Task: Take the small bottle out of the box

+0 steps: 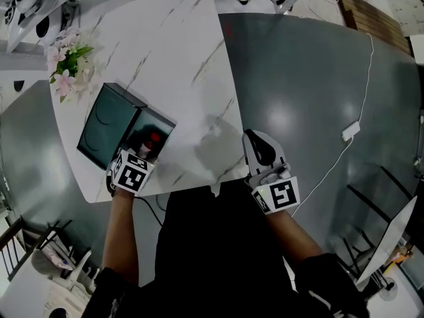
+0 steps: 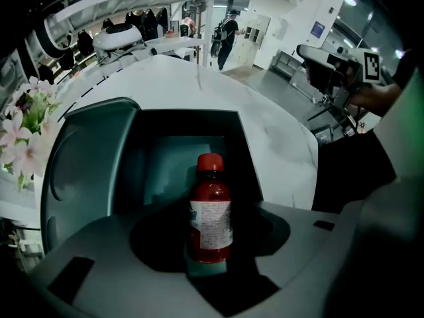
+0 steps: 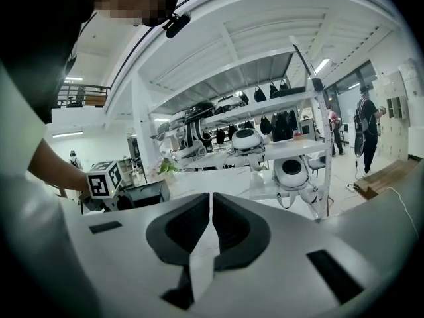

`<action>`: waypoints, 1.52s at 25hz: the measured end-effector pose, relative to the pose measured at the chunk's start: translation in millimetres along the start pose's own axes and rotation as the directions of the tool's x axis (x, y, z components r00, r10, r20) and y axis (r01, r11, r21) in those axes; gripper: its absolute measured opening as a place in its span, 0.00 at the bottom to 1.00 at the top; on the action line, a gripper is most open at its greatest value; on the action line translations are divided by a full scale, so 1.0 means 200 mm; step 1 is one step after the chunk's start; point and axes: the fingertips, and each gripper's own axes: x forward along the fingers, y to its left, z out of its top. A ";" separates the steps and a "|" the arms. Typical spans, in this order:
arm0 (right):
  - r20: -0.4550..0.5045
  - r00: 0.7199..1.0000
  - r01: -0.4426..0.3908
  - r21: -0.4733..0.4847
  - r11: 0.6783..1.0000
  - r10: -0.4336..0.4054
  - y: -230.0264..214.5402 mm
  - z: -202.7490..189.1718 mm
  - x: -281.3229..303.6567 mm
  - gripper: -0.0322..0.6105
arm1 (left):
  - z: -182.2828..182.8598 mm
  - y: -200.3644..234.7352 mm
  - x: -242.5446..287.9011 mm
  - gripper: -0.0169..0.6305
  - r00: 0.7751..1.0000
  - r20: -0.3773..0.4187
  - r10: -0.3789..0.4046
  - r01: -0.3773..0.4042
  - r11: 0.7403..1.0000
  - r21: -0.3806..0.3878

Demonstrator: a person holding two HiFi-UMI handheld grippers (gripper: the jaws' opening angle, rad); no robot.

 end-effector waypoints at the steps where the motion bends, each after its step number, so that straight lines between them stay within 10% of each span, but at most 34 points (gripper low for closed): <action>1: 0.008 1.000 0.005 -0.003 1.000 -0.005 0.01 0.01 0.01 0.11 | 0.00 0.00 -0.01 0.36 1.000 0.017 0.002 -0.002 1.000 0.000; 6: 0.043 0.999 0.025 -0.038 0.999 -0.023 0.09 0.09 0.00 0.11 | 0.05 0.02 -0.19 0.36 0.982 0.186 0.011 -0.007 1.000 -0.019; 9: 0.073 0.997 0.044 -0.083 0.996 -0.038 0.15 0.16 -0.01 0.11 | 0.17 0.05 -0.43 0.36 0.917 0.400 -0.007 0.029 0.998 -0.051; 17: 0.225 0.969 0.136 -0.131 0.982 -0.104 0.32 0.46 -0.13 0.11 | 0.33 0.05 -1.05 0.36 0.592 0.806 -0.010 0.017 1.000 0.000; 23: 0.287 0.954 0.145 -0.183 0.972 -0.088 0.44 0.64 -0.26 0.11 | 0.37 -0.05 -1.34 0.36 0.276 0.961 -0.037 0.132 0.991 0.001; 27: 0.316 0.943 0.171 -0.192 0.966 -0.104 0.44 0.69 -0.39 0.11 | 0.34 -0.12 -1.44 0.36 0.129 0.992 -0.002 0.131 0.991 -0.015; 32: 0.346 0.930 0.190 -0.159 0.969 -0.126 0.46 0.66 -0.56 0.11 | 0.24 -0.24 -1.49 0.36 0.066 0.997 0.042 0.117 0.992 -0.050; 38: 0.345 0.935 0.144 -0.169 0.975 -0.078 0.63 0.53 -0.76 0.11 | 0.08 -0.46 -1.52 0.36 0.062 0.998 0.027 0.100 0.994 -0.033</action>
